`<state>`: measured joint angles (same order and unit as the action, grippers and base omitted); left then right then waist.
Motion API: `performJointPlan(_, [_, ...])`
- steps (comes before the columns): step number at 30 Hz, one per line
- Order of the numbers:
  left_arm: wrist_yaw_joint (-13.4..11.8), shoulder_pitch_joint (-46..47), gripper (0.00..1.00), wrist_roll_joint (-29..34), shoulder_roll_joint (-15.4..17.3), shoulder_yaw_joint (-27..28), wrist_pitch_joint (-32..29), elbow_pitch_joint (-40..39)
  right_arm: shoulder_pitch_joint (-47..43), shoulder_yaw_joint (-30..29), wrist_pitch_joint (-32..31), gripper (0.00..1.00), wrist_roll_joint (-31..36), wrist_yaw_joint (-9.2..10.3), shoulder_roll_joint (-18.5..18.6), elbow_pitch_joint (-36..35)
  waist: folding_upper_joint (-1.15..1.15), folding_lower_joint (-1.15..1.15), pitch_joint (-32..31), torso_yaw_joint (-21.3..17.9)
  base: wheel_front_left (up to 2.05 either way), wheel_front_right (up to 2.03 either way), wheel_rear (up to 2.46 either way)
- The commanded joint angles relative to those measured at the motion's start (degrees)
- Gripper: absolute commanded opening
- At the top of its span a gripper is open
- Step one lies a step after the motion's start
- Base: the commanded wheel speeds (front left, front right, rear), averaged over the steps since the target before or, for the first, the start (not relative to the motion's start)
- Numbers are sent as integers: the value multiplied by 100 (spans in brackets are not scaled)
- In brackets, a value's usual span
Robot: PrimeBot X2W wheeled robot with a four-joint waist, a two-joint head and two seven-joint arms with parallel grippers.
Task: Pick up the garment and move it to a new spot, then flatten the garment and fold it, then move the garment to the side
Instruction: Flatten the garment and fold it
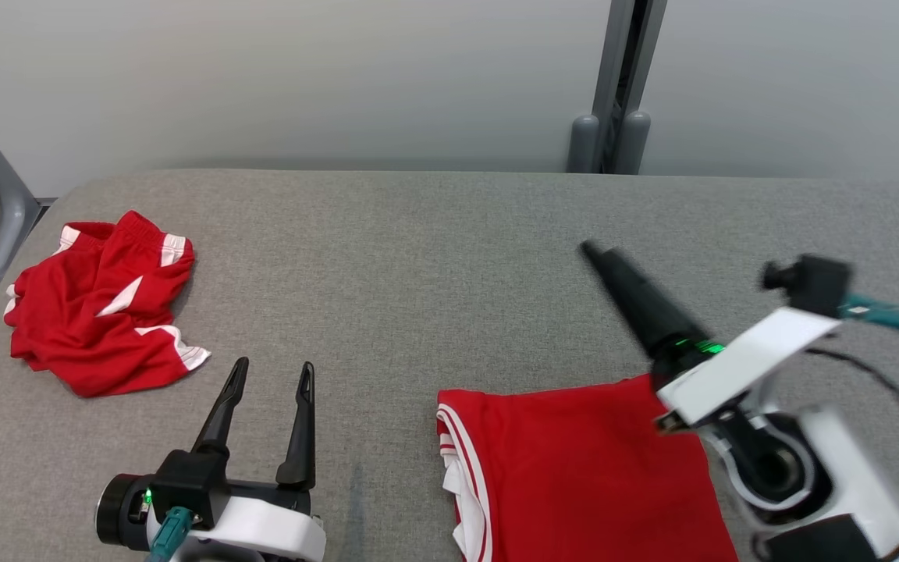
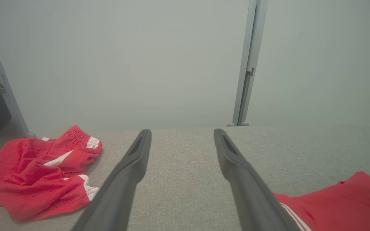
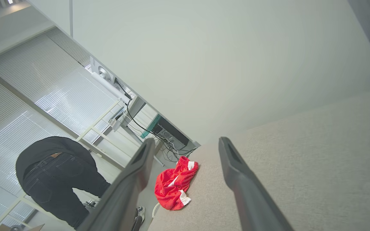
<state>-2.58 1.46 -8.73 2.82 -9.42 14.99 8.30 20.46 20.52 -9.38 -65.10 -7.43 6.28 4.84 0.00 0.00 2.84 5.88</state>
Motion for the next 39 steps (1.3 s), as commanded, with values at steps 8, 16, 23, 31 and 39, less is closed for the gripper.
performJointPlan(8, [-5,79,100,50,18,30,19,-137,-237,-1133,300,100,2821,-12,745,-785,0,0,90,-141,0,0,0])
performJointPlan(16, [11,140,100,4,17,0,19,-237,-934,-1419,1256,100,4141,-7,1162,-722,0,0,163,-360,0,0,0])
performJointPlan(23, [-17,21,100,-76,19,-67,19,-262,-1453,-1646,2199,100,4790,-7,975,-205,0,0,191,-531,0,0,0])
performJointPlan(31, [6,-134,100,82,22,-32,19,-294,-1672,-1518,2467,100,5277,-7,679,58,0,0,205,-633,0,0,0])
performJointPlan(39, [-43,-215,100,41,18,-87,19,-322,-1745,-1620,2472,100,5199,-6,520,38,0,0,201,-605,0,0,0])
